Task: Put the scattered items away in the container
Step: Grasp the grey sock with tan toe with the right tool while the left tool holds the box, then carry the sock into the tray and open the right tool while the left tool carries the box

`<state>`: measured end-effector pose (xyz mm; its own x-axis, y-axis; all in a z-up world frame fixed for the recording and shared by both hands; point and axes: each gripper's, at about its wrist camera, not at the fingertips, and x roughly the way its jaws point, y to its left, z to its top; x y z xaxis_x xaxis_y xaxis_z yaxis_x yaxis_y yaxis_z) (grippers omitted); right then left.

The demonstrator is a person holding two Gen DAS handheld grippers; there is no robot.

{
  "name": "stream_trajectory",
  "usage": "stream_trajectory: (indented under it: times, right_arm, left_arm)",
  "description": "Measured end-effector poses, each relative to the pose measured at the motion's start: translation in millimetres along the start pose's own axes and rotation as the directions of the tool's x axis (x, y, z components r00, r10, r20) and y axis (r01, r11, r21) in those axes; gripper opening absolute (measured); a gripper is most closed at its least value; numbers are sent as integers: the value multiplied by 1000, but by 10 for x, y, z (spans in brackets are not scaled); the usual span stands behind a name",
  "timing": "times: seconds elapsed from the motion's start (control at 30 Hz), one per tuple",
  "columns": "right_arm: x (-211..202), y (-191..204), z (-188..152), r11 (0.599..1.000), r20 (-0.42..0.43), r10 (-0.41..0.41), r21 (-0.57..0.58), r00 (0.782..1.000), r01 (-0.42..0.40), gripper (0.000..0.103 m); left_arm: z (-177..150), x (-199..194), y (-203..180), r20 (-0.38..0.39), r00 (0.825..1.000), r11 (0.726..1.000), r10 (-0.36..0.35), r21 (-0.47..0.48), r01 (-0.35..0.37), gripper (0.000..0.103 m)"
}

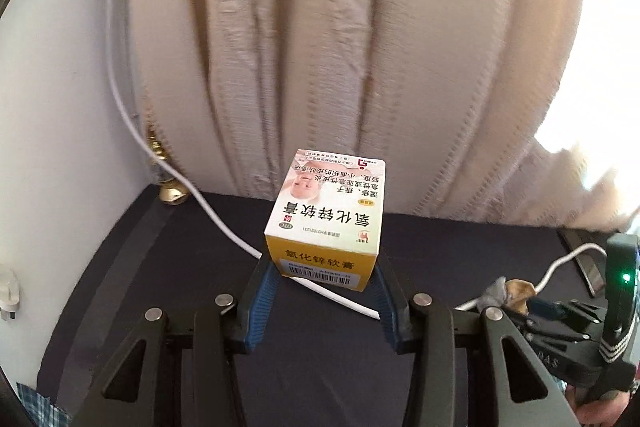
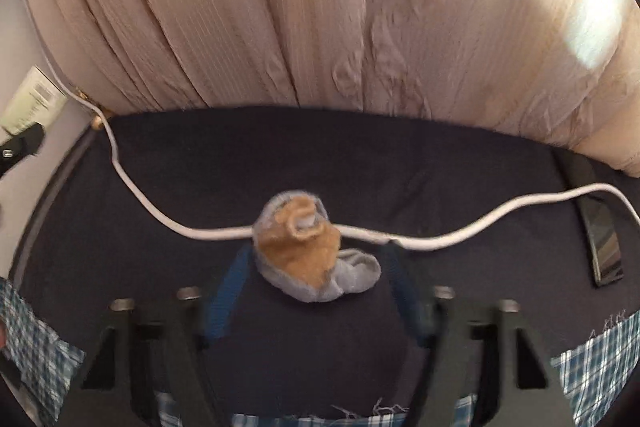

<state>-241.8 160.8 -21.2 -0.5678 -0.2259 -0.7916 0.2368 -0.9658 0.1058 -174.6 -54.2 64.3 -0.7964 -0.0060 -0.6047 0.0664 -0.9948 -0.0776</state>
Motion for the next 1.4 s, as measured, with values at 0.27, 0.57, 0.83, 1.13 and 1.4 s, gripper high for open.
stream_trajectory:
  times: [0.27, 0.57, 0.83, 1.13, 1.4]
  right_arm:
    - [-1010, -368, -459, 999, 119, -10, 51, 993, 4, 20]
    - [-2394, -888, -1541, 978, 251, -110, 198, 962, 61, 18]
    - [-3549, -1706, -2365, 867, 316, -380, 449, 869, 216, 18]
    - [-4211, -2484, -3156, 689, 247, -576, 659, 779, 301, 18]
    - [-4027, -3010, -3569, 634, 158, -547, 720, 822, 283, 18]
  left_arm:
    - [5, -33, -100, -15, 998, 997, -63, 54, 64, 47]
    - [-113, -314, -527, -28, 986, 977, -163, 138, 166, 47]
    - [-325, -654, -1118, -57, 954, 928, -295, 220, 300, 47]
    - [-692, -972, -2140, -161, 886, 830, -434, 311, 463, 47]
    - [-950, -1426, -2900, -215, 831, 740, -513, 380, 555, 47]
